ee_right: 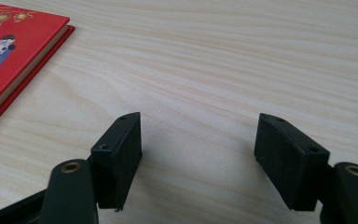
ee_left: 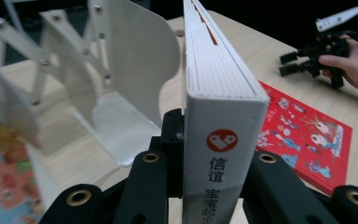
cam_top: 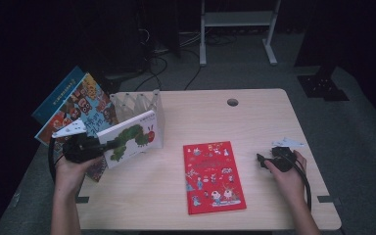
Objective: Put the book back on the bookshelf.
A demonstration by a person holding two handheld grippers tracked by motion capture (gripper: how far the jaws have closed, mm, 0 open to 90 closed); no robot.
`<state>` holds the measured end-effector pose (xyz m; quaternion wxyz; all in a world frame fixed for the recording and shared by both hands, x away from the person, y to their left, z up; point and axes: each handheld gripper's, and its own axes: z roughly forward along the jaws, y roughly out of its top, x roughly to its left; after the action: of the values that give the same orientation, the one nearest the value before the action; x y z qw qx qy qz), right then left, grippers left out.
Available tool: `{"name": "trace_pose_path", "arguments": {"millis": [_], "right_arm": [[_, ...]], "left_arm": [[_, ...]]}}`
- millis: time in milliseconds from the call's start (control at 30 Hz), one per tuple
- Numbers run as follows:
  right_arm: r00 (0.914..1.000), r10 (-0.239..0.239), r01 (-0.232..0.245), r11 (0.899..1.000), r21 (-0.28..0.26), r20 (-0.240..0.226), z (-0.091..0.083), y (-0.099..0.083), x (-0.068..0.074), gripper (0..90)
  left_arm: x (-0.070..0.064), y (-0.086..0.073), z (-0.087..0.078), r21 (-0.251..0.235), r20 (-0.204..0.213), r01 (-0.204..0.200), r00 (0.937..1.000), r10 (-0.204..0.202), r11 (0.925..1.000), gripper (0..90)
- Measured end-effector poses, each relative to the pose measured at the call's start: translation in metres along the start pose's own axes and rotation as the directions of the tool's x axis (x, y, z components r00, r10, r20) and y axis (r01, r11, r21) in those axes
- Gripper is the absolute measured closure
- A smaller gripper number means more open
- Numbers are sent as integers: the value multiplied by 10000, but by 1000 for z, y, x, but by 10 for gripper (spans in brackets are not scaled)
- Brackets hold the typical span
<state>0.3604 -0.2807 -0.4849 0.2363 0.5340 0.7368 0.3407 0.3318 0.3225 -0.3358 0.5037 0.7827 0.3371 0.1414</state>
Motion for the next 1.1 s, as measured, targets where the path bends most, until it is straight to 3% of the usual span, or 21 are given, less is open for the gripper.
{"name": "trace_pose_path", "arguments": {"millis": [100,333,467,633,700,867,967,1100], "right_arm": [[10000,-1,1,10000,-1,2,0,0,0,308],[10000,8,-8,10000,-2,0,0,0,0,309],[10000,7,-7,10000,-2,-2,0,0,0,309],[10000,8,-8,10000,-2,-2,0,0,0,309],[10000,17,-17,10000,-1,-1,0,0,0,309],[10000,17,-17,10000,-1,0,0,0,0,309],[10000,17,-17,10000,0,0,0,0,0,309],[10000,19,-19,10000,0,-1,0,0,0,309]], "left_arm": [[3,-2,-1,-12,-211,69,9998,-70,10000,754],[6,-6,22,396,-708,219,9973,-191,9990,754],[11,-7,37,240,-1132,305,9932,-276,9992,754],[14,-9,51,150,-1231,344,9919,-323,9993,754],[14,-9,61,177,-1556,313,9874,-282,9994,754],[16,-7,72,2,-1697,334,9849,-329,9994,754],[17,-3,82,-74,-2048,229,9785,-240,9997,754],[20,-2,92,-102,-2195,249,9752,-266,9996,753]]}}
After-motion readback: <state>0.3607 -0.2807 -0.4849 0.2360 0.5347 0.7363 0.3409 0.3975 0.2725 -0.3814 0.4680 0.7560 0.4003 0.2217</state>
